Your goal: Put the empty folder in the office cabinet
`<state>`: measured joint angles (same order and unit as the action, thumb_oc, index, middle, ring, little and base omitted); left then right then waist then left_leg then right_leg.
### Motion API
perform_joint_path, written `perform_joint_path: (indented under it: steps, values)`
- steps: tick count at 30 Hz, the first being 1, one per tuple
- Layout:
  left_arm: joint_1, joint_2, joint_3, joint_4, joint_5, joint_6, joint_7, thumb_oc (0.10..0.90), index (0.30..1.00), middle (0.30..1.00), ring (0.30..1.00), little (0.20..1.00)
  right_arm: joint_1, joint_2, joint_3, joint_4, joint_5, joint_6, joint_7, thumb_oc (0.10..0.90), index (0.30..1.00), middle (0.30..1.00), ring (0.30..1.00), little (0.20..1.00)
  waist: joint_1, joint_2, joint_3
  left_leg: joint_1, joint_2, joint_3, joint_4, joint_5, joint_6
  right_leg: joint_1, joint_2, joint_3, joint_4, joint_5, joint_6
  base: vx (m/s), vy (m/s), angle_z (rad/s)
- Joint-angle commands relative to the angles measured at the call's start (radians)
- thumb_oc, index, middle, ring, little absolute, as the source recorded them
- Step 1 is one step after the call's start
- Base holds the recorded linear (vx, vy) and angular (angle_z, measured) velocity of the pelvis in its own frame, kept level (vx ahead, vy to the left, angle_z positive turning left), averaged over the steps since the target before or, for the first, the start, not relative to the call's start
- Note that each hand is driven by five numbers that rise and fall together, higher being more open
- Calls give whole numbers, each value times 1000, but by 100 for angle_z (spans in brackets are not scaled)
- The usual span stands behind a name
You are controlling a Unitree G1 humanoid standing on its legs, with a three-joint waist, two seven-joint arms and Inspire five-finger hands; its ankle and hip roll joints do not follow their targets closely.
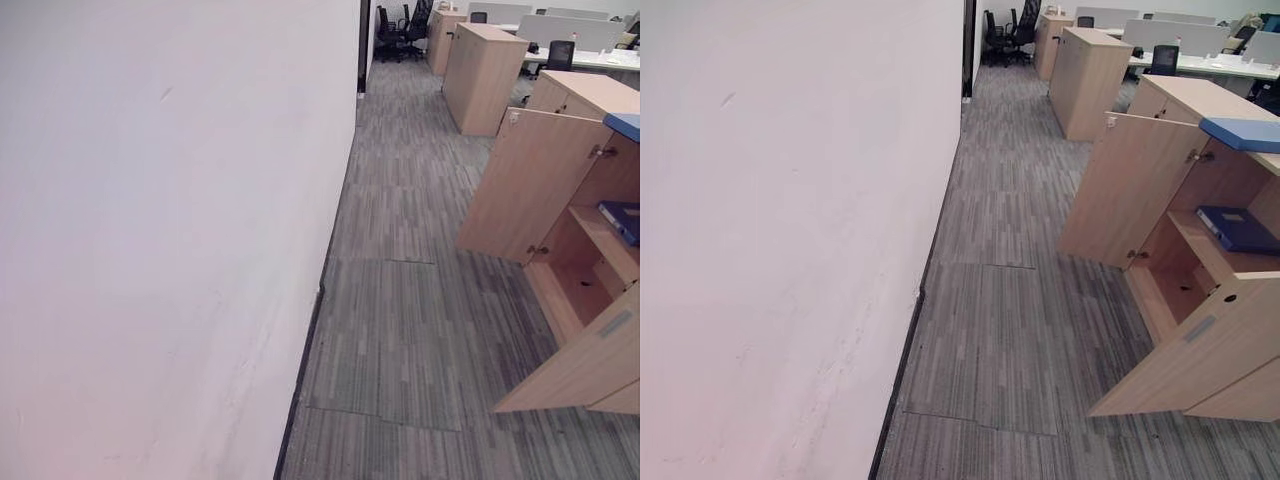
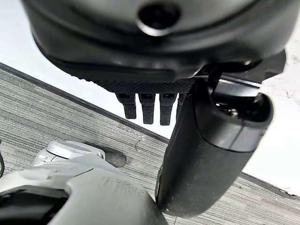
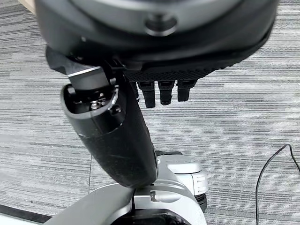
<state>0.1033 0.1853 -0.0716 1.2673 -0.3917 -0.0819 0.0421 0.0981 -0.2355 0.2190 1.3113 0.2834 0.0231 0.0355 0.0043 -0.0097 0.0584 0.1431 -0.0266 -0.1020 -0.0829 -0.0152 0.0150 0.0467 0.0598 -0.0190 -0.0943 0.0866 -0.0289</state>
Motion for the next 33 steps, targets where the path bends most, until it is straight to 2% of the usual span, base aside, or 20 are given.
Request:
perform_joint_path:
  steps: [1,4,9,12,13,14,16,17,20,29,31,33]
  values:
    - [-20,2,87,59,-87,-27,55,800,900,900,900,900,-23,7,9,62,23,2,28,800,900,900,900,900,10,-30,-37,-23,-137,-37,-4,-63,52,14,-9,57,7,-47,96,6,37,-3]
    - [-20,5,86,67,-93,-20,37,800,900,900,900,900,-22,3,8,63,21,6,34,800,900,900,900,900,5,-28,-36,-24,-137,-33,-4,-62,52,11,-10,57,7,-45,95,3,44,-7]
    - [-30,10,89,99,-91,1,3,800,900,900,900,900,-51,-11,-7,55,14,19,38,800,900,900,900,900,-7,-7,-5,-47,-144,-11,-4,-47,61,-28,-21,59,17,-15,101,-53,121,-6]
    - [-37,14,53,101,-45,3,-4,800,900,900,900,900,-79,-14,-8,38,26,14,34,800,900,900,900,900,-13,5,24,-73,-137,6,-4,-32,63,-110,-22,53,132,-31,111,-116,66,-22]
    - [-37,14,53,101,-45,3,-4,800,900,900,900,900,-79,-14,-8,38,26,14,34,800,900,900,900,900,-13,5,24,-73,-137,6,-4,-32,63,-110,-22,53,132,-31,111,-125,52,-25]
    - [-47,21,33,94,-20,1,-4,800,900,900,900,900,-92,-14,-10,32,37,10,30,800,900,900,900,900,-16,13,51,-81,-124,20,-4,-26,63,-155,-27,31,227,-54,123,-95,38,-31]
    - [-51,30,22,92,2,2,-4,800,900,900,900,900,-97,-10,-11,28,40,7,26,800,900,900,900,900,-11,15,66,-80,-111,41,-4,-29,56,-161,-60,-28,255,-68,125,-42,18,-41]
    - [-54,35,21,88,-3,4,-6,800,900,900,900,900,-94,-1,-2,31,23,11,29,800,900,900,900,900,-5,12,73,-74,-102,60,-4,-35,52,-161,-86,-93,246,-77,112,51,-20,-25]
    - [-57,36,26,92,-2,11,-17,800,900,900,900,900,-82,-2,4,43,5,13,31,800,900,900,900,900,-1,-2,62,-65,-106,65,-4,-46,52,-132,-88,-117,197,-84,100,101,-43,-30]
    - [-73,27,-15,112,59,26,-33,800,900,900,900,900,-84,1,36,31,-21,15,45,800,900,900,900,900,-7,-28,52,-23,-88,67,-4,-89,49,-83,-52,-103,130,-92,82,136,-110,-8]
    - [-87,37,-34,90,56,24,-32,800,900,900,900,900,-88,-5,59,42,-61,19,47,800,900,900,900,900,-7,-49,61,-42,-68,77,88,-134,34,-80,-46,-93,140,-107,70,152,-208,4]
    - [-98,46,-42,81,52,21,-26,800,900,900,900,900,-92,-7,72,48,-88,20,49,800,900,900,900,900,-6,-72,78,-112,-58,108,266,-187,1,-64,-48,-93,143,-116,59,57,-204,11]
